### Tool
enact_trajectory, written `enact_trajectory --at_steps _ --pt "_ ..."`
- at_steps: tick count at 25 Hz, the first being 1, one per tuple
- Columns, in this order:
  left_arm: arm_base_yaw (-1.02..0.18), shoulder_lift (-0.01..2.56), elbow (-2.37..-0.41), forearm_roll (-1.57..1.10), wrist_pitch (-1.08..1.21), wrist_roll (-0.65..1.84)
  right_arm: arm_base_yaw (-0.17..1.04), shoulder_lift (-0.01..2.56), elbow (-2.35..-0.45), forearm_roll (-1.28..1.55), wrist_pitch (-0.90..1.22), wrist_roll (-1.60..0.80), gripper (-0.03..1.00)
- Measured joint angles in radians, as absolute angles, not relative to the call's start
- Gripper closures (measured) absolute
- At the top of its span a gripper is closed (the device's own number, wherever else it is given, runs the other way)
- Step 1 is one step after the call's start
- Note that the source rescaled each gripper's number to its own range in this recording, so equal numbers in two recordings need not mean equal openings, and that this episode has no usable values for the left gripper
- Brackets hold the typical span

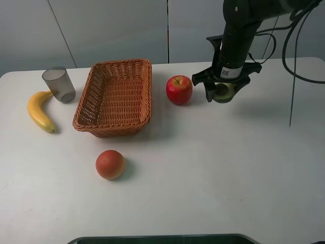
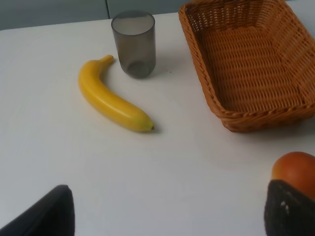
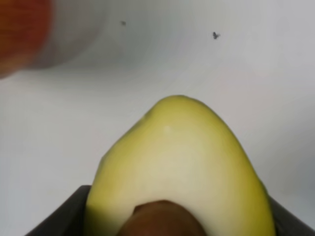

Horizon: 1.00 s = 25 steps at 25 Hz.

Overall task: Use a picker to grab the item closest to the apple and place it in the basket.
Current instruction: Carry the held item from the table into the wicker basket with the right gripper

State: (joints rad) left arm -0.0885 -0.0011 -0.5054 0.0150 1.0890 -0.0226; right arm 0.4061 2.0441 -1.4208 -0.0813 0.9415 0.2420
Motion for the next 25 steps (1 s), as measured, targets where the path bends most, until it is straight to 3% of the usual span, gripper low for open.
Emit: enact_trajectory --at_steps 8,15,25 --pt "-0.088 -0.001 -0.505 0.015 1.089 -0.023 0.512 1.987 -1.525 -0.036 1.016 0.204 0.93" --pt "-0.088 -0.001 -0.505 0.015 1.089 -0.021 0.639 2.099 -1.786 -0.017 1.09 0.185 0.93" --pt "-0.088 -0.001 -0.505 0.015 1.089 -0.021 0.778 2.255 -2.006 -0.01 1.01 0.17 0.93"
